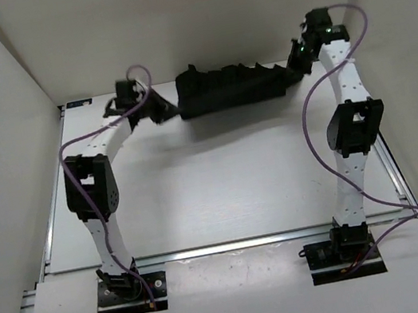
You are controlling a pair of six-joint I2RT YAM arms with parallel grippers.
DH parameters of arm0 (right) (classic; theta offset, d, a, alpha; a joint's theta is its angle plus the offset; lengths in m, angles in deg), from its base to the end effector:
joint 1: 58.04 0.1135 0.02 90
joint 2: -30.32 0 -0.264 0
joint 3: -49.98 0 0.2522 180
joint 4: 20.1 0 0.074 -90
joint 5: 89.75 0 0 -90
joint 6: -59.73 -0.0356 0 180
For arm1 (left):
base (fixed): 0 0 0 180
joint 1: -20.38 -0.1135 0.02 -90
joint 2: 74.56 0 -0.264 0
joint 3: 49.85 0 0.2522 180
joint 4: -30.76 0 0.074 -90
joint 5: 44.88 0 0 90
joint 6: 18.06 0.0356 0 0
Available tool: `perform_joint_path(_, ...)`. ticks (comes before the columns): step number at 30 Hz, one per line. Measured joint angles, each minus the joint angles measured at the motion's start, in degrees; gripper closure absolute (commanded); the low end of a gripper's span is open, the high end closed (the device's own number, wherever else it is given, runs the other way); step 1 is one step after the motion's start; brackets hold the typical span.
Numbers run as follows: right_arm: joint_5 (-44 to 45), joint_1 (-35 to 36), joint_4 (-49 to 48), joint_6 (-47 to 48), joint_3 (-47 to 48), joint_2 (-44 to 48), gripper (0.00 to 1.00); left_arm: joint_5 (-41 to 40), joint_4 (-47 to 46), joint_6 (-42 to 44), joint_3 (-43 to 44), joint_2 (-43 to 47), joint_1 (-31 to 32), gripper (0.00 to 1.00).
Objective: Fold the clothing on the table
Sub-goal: Fold the skirt
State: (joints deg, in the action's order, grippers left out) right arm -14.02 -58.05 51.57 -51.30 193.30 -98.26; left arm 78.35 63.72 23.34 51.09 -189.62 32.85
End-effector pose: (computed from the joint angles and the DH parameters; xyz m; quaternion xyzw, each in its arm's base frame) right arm 0.4877 0.0087 0.2931 0.1389 0.9417 0.1686 0.2559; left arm 0.4323 -0.1156 0.2151 -0.1771 0.8803 -0.4073 0.1668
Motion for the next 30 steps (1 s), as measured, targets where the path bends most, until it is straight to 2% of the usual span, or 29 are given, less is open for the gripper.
perform_joint_path(2,-0.57,-1.38,1.27,-0.46,11.06,-1.18,1.0,1.7,-4.13,-2.34,7.26,0.74,-1.73,1.0)
perform_joint_path(4,-0.83,-1.57,2.4,-0.55,17.66,0.2,1.0,3.98,-7.41,-3.74,13.29,2.36,-2.91,1.0)
perform_joint_path(6,-0.66,-0.63,2.71,-0.15,18.32,4.74,1.0,5.51,-10.01,-4.55,13.84,6.64,-3.91,1.0)
perform_joint_path(8,-1.33,0.35,2.34,0.31,14.4,10.12,1.0,6.67,-11.45,-4.94,9.46,13.14,-5.25,1.0)
perform_joint_path(11,-2.4,2.4,1.36,0.66,0.7,19.56,1.0,7.1,-13.2,-4.98,-3.87,24.02,-6.97,1.0)
perform_joint_path(14,-1.99,5.31,-2.47,1.01,-22.67,28.94,1.0,5.7,-11.8,-4.24,-21.18,32.79,-7.8,1.0)
perform_joint_path(17,-3.39,7.52,-4.92,1.01,-46.9,34.25,1.0,2.64,-6.91,-2.99,-36.87,35.93,-6.32,1.0)
perform_joint_path(21,-5.77,8.68,-3.82,0.61,-74.03,41.18,1.0,1.14,2.73,-1.55,-50.51,40.11,-1.05,1.0)
perform_joint_path(22,-6.58,8.57,-2.89,0.55,-78.64,44.06,1.0,1.33,5.57,-1.22,-52.94,43.1,-0.74,1.0)
perform_joint_path(24,-9.81,6.97,-0.22,0.61,-86.36,51.49,0.88,1.14,10.43,-0.26,-55.04,49.4,-2.45,1.0)
perform_joint_path(25,-11.41,5.62,0.68,0.72,-88.7,54.64,0.72,1.22,11.3,0.13,-55.04,51.45,-3.15,1.0)
perform_joint_path(26,-12.07,4.33,1.64,0.57,-89.96,56.74,0.67,1.14,11.37,0.5,-54.93,52.81,-3.43,1.0)
perform_joint_path(30,-11.15,1.53,4.24,1.18,-89.5,60.0,0.64,1.14,10.99,0.98,-54.95,53.42,-3.61,1.0)
